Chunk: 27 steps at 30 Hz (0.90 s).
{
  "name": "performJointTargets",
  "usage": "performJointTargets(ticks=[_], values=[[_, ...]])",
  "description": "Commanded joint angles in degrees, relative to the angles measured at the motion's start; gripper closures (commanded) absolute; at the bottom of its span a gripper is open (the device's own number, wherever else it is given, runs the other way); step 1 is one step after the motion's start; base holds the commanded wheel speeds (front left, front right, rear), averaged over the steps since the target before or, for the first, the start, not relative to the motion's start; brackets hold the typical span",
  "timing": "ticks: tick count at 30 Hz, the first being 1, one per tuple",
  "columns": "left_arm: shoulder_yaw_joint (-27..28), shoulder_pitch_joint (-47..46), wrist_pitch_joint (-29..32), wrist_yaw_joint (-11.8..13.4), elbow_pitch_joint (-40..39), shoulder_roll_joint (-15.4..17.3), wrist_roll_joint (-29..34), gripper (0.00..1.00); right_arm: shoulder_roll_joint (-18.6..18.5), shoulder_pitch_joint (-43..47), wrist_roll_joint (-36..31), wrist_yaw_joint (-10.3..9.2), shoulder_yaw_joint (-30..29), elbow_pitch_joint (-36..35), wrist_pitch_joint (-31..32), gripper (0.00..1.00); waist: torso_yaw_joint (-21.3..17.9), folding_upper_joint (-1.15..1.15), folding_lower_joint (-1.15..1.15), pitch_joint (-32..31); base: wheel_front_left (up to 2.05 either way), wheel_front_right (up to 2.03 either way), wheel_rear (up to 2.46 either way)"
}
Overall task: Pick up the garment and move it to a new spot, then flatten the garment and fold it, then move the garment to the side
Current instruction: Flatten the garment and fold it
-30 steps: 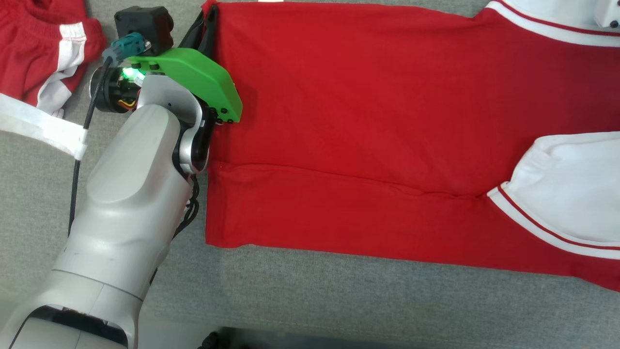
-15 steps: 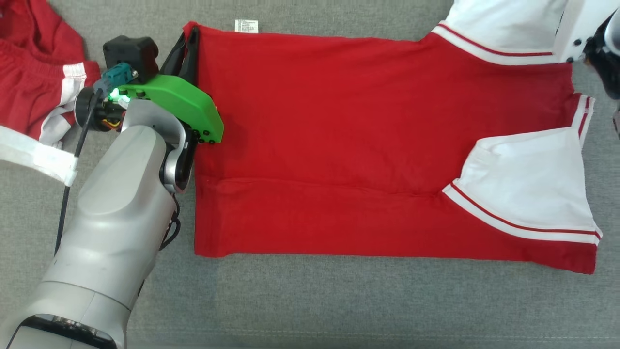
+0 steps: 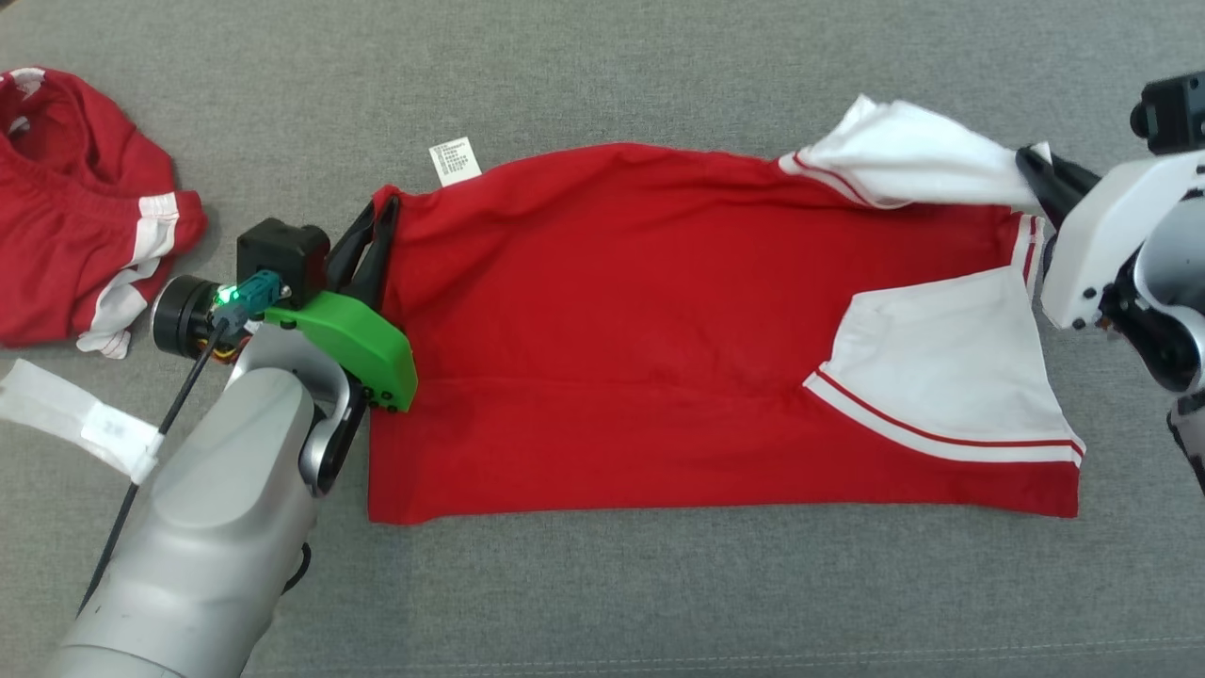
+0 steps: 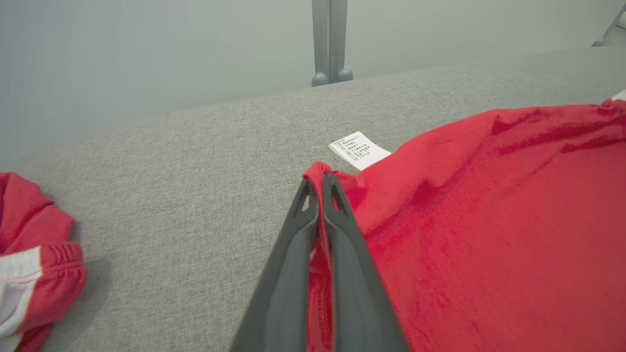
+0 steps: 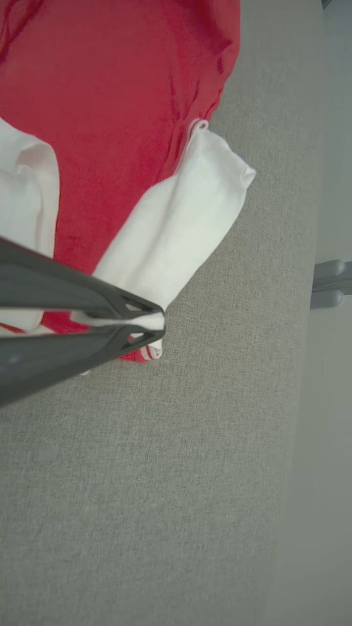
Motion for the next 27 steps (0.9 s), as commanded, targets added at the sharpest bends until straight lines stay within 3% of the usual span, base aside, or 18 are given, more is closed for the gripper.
performJointTargets(ticks=[1, 13, 21, 22, 23, 24, 25, 26, 27], values=[[0.16, 1.51, -0.34, 0.0, -0.63, 0.73, 0.91, 1.0, 0.05, 2.94, 0.67, -0.07, -0.91, -2.09, 0.7, 1.0, -0.77, 0.0, 0.0, -1.28, 0.0, 0.0, 0.0], [2.6, 9.71, -0.55, 0.53, -7.81, 3.33, 4.85, 1.0, 4.35, 20.89, 1.1, -0.06, -7.33, -18.26, 9.78, 1.0, -1.39, 0.0, 0.0, -3.27, 0.0, 0.0, 0.0], [4.88, 13.4, -0.51, -0.1, -9.58, 3.14, 8.0, 1.0, 7.85, 28.05, -0.48, -0.04, -9.39, -23.21, 15.19, 1.0, -1.7, 0.0, 0.0, -4.11, 0.0, 0.0, 0.0], [5.43, 13.7, -0.51, -0.11, -9.37, 2.96, 8.0, 0.92, 8.34, 28.86, -0.68, -0.04, -9.79, -23.48, 15.92, 1.0, -1.75, 0.0, 0.0, -4.19, 0.0, 0.0, 0.0], [5.78, 13.99, -0.51, -0.08, -9.17, 2.81, 8.05, 0.7, 8.82, 29.45, -0.71, -0.04, -10.15, -23.53, 16.44, 1.0, -1.79, 0.0, 0.0, -4.27, 0.0, 0.0, 0.0], [6.28, 14.3, -0.51, -0.02, -9.08, 2.62, 8.11, 0.01, 9.04, 30.09, -1.12, -0.03, -10.18, -23.73, 16.98, 0.74, -1.82, 0.0, 0.0, -4.35, 0.0, 0.0, 0.0], [6.85, 14.69, -0.51, 0.11, -8.93, 2.46, 8.05, 0.0, 9.29, 30.65, -1.55, -0.04, -10.46, -23.65, 17.48, 0.21, -1.86, 0.0, 0.0, -4.41, 0.0, 0.0, 0.0], [7.52, 15.17, -0.5, 0.25, -8.91, 2.14, 8.03, 0.0, 9.54, 31.2, -1.98, -0.03, -10.66, -23.66, 17.81, 0.0, -1.89, 0.0, 0.0, -4.46, 0.0, 0.0, 0.0], [8.17, 15.57, -0.5, 0.39, -9.03, 1.78, 7.87, 0.0, 9.77, 31.41, -2.28, -0.03, -10.77, -23.78, 17.91, 0.0, -1.91, 0.0, 0.0, -4.52, 0.0, 0.0, 0.0]])
